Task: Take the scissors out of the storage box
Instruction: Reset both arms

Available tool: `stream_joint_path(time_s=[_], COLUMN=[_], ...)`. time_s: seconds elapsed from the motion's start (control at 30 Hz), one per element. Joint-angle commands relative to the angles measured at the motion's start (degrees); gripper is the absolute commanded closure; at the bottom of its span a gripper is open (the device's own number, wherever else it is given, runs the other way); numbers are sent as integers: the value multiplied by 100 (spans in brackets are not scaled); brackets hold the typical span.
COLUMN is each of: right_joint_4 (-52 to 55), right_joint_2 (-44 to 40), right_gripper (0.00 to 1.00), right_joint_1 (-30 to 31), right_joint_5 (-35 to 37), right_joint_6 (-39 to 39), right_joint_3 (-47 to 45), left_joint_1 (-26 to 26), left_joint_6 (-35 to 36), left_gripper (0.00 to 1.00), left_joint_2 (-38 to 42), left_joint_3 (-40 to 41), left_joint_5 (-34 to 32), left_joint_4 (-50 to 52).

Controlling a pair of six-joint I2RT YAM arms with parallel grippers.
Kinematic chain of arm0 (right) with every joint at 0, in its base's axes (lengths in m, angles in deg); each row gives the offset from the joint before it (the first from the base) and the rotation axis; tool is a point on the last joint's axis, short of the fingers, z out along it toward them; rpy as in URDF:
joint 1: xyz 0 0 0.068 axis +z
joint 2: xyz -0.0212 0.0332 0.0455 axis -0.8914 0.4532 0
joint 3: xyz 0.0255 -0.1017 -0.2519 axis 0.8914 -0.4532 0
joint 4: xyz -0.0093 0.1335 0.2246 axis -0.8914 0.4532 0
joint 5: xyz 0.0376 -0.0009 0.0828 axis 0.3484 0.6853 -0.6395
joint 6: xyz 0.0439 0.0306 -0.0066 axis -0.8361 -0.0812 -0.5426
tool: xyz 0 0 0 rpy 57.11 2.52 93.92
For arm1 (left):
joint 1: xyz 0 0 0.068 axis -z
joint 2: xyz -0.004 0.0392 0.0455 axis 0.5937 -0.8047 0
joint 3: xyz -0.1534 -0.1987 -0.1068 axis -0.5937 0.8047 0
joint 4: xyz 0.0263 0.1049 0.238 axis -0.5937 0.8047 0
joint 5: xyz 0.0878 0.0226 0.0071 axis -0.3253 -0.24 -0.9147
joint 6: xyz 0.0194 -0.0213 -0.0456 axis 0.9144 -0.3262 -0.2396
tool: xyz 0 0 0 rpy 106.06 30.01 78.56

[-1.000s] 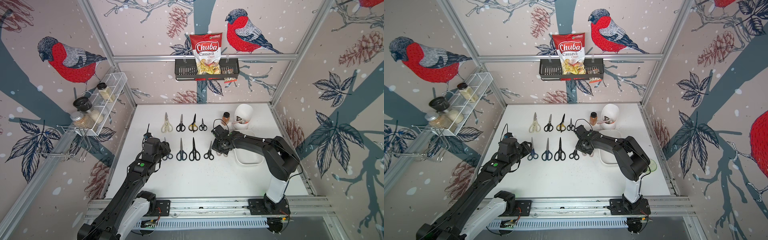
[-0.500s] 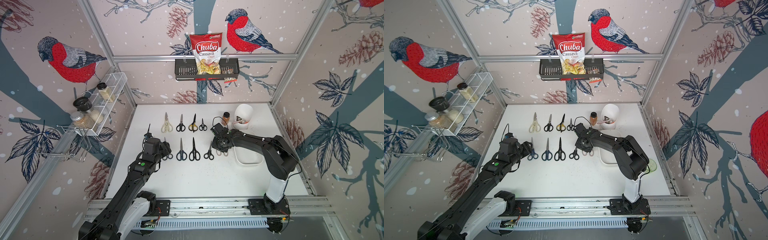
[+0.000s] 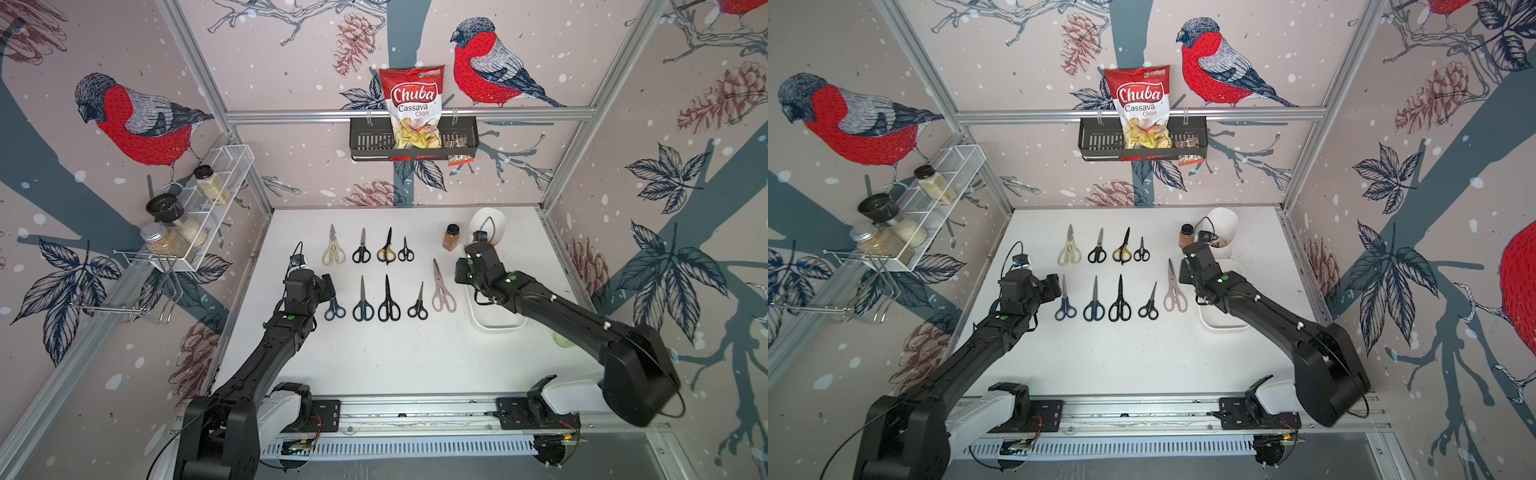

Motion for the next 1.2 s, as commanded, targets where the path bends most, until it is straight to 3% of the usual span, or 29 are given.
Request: stream_joint_path(time_s=[0.0,0.2,0.27,0.33,0.47,0.5,0.53,0.57,0.7,0.73,0.8,0.87,0.97,1.17], right_joint_4=[-1887,-4203,-5046,-5760,-7003,-7034,-6764,-6768,-9018,-8927,-7752,-8216,-7634,-7721], right_joint_2=[-600,-676,-537,-354,136,197,183,205,1337,1353,1054,1274,1116,1143], right_gripper=[55,54,53,54,51,36,1,0,0,0,0,0,0,0], right_joint_1=[-654,-2654,-2850,-2841,-2912,-2912,-2913,-2913,-2785,-2799,-2885,-2965,-3001,-3020], right_joint_5=[343,-588,-653,-406,-306,-410,-630,-852,-684,-667,-817,-792,-710,-732], right_joint_6=[1298,1145,1430,1881,2117,2136,2154,2186,2266,2266,2142,2028,1922,1925], right_joint_3=[-817,-2531,-2940,-3213,-3584,-3545,-3431,-3441,-3955,-3894,-3551,-3604,-3433,-3456], left_joint_1=[-270,-301,-304,-306,-310,-307,-299,-296,-297,-297,-296,-306,-336,-343], left_joint_6=[682,1293,1354,1440,1526,1549,1573,1590,1587,1575,1570,1561,1548,1551], left_gripper=[16,14,13,5,2,2,2,2,2,2,2,2,2,2], left_joint_2=[-359,-1124,-1382,-1635,-2006,-2108,-2279,-2408,-2473,-2499,-2491,-2491,-2495,-2478], left_joint_3=[111,493,552,616,705,781,879,988,1181,1218,1195,1162,1167,1179], left_joint_5=[415,152,184,167,196,274,322,332,334,301,313,332,372,378], left_joint_4=[-1459,-3028,-3475,-3965,-4764,-4959,-5252,-5580,-5928,-6063,-5990,-5910,-5931,-5956])
